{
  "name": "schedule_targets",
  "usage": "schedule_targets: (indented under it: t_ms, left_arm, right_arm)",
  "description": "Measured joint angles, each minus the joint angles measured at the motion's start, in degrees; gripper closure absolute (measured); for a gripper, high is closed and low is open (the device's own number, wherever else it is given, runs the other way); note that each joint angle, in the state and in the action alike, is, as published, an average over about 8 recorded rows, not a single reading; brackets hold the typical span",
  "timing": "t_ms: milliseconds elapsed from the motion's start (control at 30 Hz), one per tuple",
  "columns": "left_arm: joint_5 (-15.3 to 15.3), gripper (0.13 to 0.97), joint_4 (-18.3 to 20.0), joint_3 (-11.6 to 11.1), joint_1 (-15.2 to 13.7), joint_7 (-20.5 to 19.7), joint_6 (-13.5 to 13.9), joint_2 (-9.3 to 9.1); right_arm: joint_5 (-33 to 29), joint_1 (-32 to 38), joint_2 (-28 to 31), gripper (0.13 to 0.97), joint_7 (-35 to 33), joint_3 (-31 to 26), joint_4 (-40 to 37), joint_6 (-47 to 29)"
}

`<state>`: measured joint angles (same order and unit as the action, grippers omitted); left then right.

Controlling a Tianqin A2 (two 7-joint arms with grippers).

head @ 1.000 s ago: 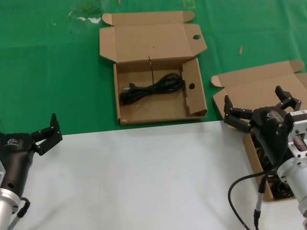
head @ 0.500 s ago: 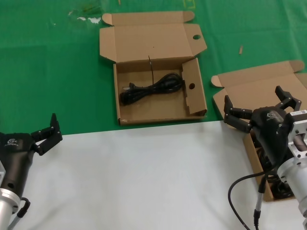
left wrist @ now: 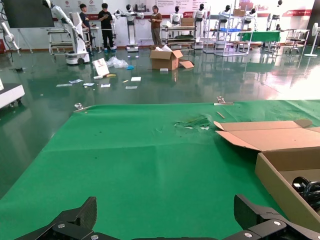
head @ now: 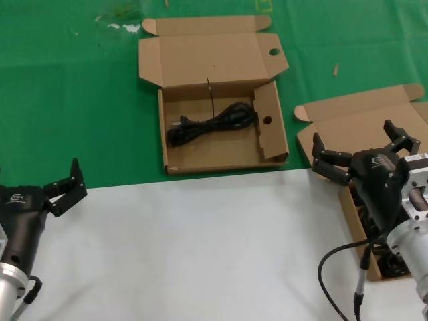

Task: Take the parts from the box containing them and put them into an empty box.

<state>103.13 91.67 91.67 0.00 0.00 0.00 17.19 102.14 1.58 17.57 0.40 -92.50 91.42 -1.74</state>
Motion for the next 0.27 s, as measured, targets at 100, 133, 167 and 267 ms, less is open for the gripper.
schedule_targets:
  t_ms: [100,133,167,267]
  left_arm:
    - [0.0,0.132,0.0,0.0,0.0,0.0,0.0,0.0]
    - [0.0,0.132,0.0,0.0,0.0,0.0,0.0,0.0]
    - [0.0,0.132,0.0,0.0,0.0,0.0,0.0,0.0]
    - [0.0,0.132,0.0,0.0,0.0,0.0,0.0,0.0]
  right_arm:
    - [0.0,0.0,0.0,0.129,0.0,0.0,0.0,0.0]
    - [0.0,0.0,0.0,0.129,0.0,0.0,0.0,0.0]
    - [0.0,0.0,0.0,0.129,0.0,0.0,0.0,0.0]
    - [0.0,0.0,0.0,0.129,0.0,0.0,0.0,0.0]
